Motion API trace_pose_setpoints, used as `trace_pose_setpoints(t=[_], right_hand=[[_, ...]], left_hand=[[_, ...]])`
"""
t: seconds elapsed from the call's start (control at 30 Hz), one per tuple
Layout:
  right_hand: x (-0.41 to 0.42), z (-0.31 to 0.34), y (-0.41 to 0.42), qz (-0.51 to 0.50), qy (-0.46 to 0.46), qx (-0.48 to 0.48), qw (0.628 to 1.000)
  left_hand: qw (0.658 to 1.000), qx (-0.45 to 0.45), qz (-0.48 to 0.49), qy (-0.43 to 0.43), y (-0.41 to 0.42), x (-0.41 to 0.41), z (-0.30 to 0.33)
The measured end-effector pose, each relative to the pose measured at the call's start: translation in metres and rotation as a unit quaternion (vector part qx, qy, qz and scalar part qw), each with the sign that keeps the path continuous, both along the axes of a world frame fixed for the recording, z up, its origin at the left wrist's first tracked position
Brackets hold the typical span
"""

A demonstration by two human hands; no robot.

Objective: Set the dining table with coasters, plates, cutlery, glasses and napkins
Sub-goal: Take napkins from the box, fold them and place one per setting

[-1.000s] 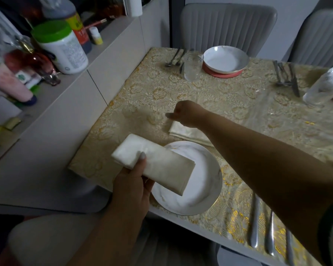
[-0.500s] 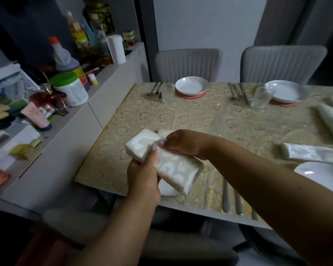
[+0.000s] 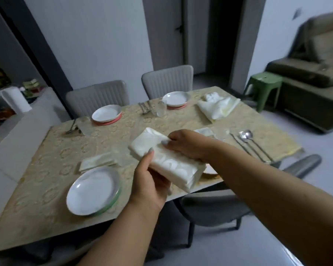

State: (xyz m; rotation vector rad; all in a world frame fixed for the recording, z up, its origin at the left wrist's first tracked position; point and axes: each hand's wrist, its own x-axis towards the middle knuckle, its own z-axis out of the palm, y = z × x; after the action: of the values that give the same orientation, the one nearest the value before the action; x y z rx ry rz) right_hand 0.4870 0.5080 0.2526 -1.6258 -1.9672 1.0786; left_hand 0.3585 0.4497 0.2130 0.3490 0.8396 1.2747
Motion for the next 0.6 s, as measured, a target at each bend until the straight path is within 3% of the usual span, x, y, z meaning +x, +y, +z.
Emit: trace_pose_setpoints(t=[0.23,0.6], right_hand=[[0.167,0.008,-0.040,-0.127,0.004,0.000,0.992],[0.451,0.000,-0.074,-0.241,-0.028,-0.035,0.969]], left_hand=[[0.991,-0.002,-0.133,0.000,-0.006,0.158,0.003],[0.975,-0.056,-0.217,0.004,-0.007,0.444,-0.013]])
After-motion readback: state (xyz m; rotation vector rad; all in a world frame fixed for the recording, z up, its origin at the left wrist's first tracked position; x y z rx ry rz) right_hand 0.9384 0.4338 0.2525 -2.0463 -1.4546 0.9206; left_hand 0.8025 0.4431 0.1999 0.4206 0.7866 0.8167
